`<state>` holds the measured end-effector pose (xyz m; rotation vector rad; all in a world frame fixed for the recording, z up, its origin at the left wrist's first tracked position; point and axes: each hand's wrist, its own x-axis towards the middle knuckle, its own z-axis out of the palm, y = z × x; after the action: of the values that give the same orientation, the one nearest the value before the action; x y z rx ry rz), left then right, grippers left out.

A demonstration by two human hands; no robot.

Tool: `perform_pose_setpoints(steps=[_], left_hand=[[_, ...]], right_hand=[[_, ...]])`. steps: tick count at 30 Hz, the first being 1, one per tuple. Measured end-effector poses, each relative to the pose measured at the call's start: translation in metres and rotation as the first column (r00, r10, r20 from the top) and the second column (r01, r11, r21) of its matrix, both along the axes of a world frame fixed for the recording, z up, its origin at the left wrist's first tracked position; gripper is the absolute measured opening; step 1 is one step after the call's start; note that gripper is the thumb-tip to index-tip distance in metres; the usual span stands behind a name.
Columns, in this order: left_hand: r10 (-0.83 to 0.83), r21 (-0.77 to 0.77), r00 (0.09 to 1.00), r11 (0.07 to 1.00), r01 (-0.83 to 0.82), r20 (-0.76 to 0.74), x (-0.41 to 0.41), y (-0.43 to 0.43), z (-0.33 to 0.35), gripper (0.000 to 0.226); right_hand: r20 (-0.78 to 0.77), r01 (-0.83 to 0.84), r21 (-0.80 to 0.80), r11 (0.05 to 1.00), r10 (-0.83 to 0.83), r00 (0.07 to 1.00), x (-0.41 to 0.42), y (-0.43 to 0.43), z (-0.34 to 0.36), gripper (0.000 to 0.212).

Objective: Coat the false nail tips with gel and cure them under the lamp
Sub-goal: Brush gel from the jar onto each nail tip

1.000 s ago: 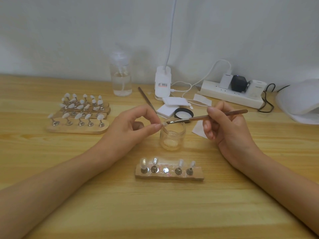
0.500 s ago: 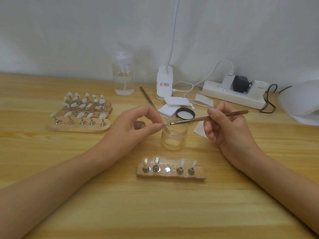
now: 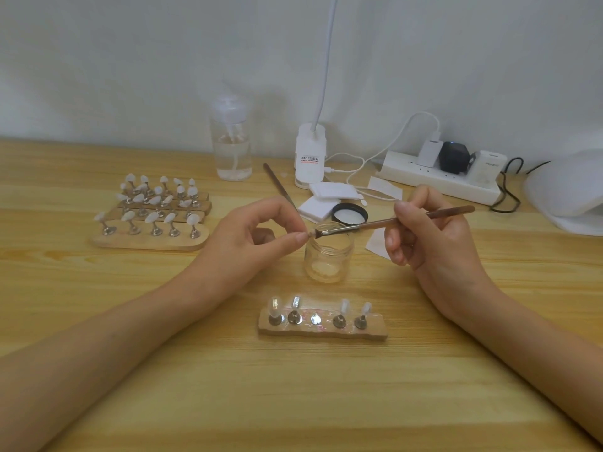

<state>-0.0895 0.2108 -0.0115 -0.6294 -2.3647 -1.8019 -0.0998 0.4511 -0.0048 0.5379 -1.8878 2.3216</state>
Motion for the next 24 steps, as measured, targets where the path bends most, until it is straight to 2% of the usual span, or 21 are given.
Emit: perform_pose_setpoints(steps=[8, 15, 18, 21, 24], left_hand=[[0.003, 0.001, 1.0, 1.0, -0.003, -0.003, 0.0, 0.0, 0.0, 0.012], [-0.008, -0.006, 1.0, 1.0, 0.007, -0.025, 0.0, 0.0, 0.0, 0.007], [-0.011, -0.005, 1.0, 1.0, 0.011, -0.027, 0.0, 0.0, 0.0, 0.009], [-0.009, -0.011, 1.0, 1.0, 0.008, -0.03, 0.0, 0.0, 0.0, 0.01], [-0.009, -0.023, 0.999, 1.0, 0.008, -0.036, -0.001, -0.001, 0.0, 0.008]], right_hand=[[0.013, 0.058, 0.031, 0.998, -0.059, 0.998, 0.003, 0.001, 0.001, 0.021], [0.034, 0.191, 0.032, 0.981, -0.192, 0.981, 0.002, 0.014, 0.006, 0.044], [0.053, 0.259, 0.034, 0.965, -0.261, 0.964, 0.001, 0.024, 0.009, 0.042], [-0.03, 0.177, 0.016, 0.984, -0.176, 0.984, 0.0, 0.028, 0.012, 0.03], [-0.231, 0.019, 0.157, 0.987, 0.018, 0.973, 0.002, 0.026, 0.017, 0.009]])
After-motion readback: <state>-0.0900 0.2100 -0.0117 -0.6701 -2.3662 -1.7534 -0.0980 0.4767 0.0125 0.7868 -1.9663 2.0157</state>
